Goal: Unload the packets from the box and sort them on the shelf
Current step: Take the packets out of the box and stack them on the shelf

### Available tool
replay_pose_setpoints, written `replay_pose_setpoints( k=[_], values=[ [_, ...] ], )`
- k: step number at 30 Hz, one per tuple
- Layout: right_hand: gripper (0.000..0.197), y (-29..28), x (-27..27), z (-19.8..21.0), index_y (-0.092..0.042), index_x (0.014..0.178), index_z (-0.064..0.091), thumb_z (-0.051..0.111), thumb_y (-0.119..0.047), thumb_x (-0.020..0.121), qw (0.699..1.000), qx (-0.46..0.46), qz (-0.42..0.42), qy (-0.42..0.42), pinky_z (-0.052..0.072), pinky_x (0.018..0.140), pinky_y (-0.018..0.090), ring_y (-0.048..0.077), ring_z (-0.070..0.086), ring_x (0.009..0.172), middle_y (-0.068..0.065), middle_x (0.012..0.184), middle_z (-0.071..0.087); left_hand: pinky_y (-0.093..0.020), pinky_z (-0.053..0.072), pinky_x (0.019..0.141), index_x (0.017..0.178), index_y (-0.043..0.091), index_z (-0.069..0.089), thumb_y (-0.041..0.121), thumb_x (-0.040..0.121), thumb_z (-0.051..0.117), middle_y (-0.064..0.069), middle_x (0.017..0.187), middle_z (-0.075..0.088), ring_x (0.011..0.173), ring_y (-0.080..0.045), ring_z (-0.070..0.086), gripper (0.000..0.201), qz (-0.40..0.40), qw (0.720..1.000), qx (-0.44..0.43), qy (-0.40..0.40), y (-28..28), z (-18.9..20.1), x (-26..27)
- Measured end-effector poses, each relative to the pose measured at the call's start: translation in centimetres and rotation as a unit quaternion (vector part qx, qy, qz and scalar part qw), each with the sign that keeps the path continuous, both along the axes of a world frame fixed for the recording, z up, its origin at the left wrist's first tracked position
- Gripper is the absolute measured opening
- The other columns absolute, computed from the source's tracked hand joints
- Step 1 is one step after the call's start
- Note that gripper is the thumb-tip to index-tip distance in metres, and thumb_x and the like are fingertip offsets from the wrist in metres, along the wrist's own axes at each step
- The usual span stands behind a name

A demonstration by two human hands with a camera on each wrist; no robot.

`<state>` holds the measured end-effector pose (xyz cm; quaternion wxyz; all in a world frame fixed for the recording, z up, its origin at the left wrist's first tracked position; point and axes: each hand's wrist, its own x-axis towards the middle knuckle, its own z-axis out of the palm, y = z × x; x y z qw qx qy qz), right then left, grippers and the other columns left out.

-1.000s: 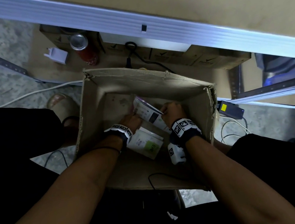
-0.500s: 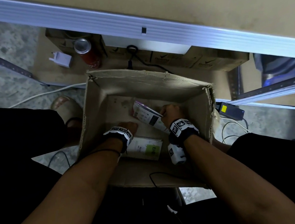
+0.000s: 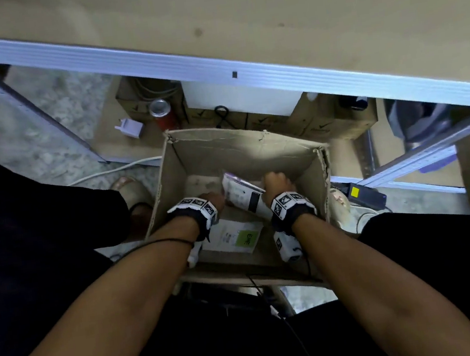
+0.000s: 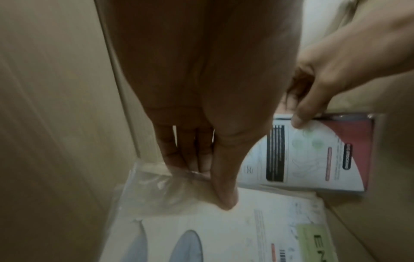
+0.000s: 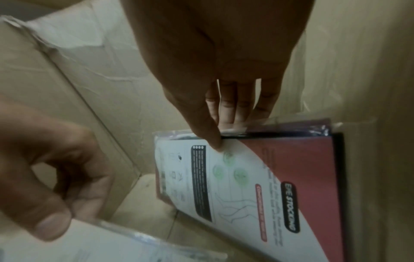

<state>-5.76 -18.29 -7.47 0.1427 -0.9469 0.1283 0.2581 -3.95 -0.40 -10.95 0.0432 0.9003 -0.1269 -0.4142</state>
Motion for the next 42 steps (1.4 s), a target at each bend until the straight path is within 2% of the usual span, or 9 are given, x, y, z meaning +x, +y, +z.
replay_pose_setpoints(
  k=[5,12,16,20,24,29,36,40,42],
  values=[
    [0.025,0.2,-0.2,3.4,-0.012,0.111,0.063,0.058,-0.01,0.086,0.998,-0.002,0.022,-0.059,0.05,0.094,0.045,0.04,0.058,0.112,0.018,0.119,0.059,-0.035,0.048,0.091,0.122,0.006,0.065,0.014,0.087,0.071,-0.018,0.127,0.063,0.116,-0.033,0.063,0.036,-0.089,0.994,-0.019,-0.064,0.7,5.4,0.6],
    [0.029,-0.3,-0.7,10.3,-0.015,0.11,0.063,0.054,-0.006,0.084,0.987,-0.028,0.079,-0.133,0.052,0.092,0.044,0.038,0.06,0.11,0.017,0.117,0.06,-0.034,0.045,0.072,0.111,0.005,0.07,0.013,0.088,0.069,-0.019,0.119,0.064,0.102,-0.035,0.066,0.025,-0.132,0.982,-0.008,-0.133,-0.1,13.4,-0.1],
    [0.025,-0.4,-1.0,15.2,-0.017,0.1,0.063,0.053,-0.003,0.08,0.981,-0.035,0.089,-0.167,0.055,0.083,0.04,0.036,0.062,0.1,0.013,0.109,0.061,-0.036,0.05,0.076,0.109,0.001,0.07,0.008,0.091,0.062,-0.02,0.116,0.067,0.091,-0.031,0.064,0.021,-0.13,0.977,-0.013,-0.171,-0.3,17.8,-0.6],
    [0.027,-0.6,-1.2,19.6,-0.017,0.097,0.064,0.052,0.0,0.079,0.972,-0.043,0.098,-0.207,0.055,0.079,0.038,0.03,0.063,0.096,0.008,0.105,0.064,-0.041,0.053,0.093,0.117,0.001,0.064,0.011,0.096,0.057,-0.017,0.122,0.064,0.109,-0.035,0.063,0.025,-0.139,0.968,-0.03,-0.209,-0.4,22.2,-0.8],
    [0.027,-0.9,-1.5,23.6,-0.02,0.096,0.065,0.054,-0.003,0.078,0.963,-0.055,0.102,-0.245,0.046,0.069,0.031,0.028,0.061,0.09,0.005,0.103,0.062,-0.04,0.052,0.095,0.116,-0.001,0.064,0.008,0.097,0.052,-0.016,0.121,0.066,0.112,-0.033,0.062,0.024,-0.157,0.952,-0.034,-0.262,-0.3,26.7,-1.1],
    [0.026,-1.9,-1.6,28.5,-0.02,0.094,0.064,0.054,-0.002,0.078,0.952,-0.049,0.11,-0.283,0.049,0.075,0.028,0.029,0.063,0.092,0.008,0.105,0.067,-0.026,0.037,0.063,0.09,0.014,0.056,0.007,0.094,0.053,-0.01,0.092,0.052,0.083,-0.023,0.049,0.009,-0.187,0.931,-0.034,-0.312,0.2,32.4,-0.7],
    [0.021,-5.1,-0.9,35.3,-0.013,0.101,0.069,0.069,-0.008,0.081,0.93,-0.004,0.109,-0.351,0.04,0.07,0.021,0.016,0.059,0.084,0.003,0.099,0.07,-0.025,0.042,0.075,0.107,0.008,0.069,0.008,0.095,0.058,-0.004,0.096,0.061,0.086,-0.021,0.054,0.016,-0.178,0.922,-0.104,-0.329,1.5,40.5,1.2],
    [0.019,-7.8,0.3,37.2,-0.014,0.097,0.067,0.076,-0.012,0.08,0.924,0.064,0.077,-0.369,0.05,0.078,0.027,0.019,0.064,0.087,0.007,0.098,0.071,-0.018,0.03,0.056,0.09,0.017,0.055,0.007,0.095,0.057,0.004,0.062,0.04,0.06,-0.013,0.037,0.012,-0.14,0.93,-0.17,-0.295,3.0,44.3,3.0],
    [0.017,-8.7,1.2,37.5,-0.014,0.093,0.065,0.075,-0.009,0.08,0.921,0.125,0.049,-0.366,0.053,0.085,0.035,0.025,0.065,0.091,0.012,0.097,0.07,-0.02,0.039,0.068,0.091,0.005,0.065,0.012,0.097,0.06,0.006,0.059,0.044,0.064,-0.007,0.045,0.011,-0.103,0.931,-0.199,-0.289,4.0,45.5,4.2]
  ],
)
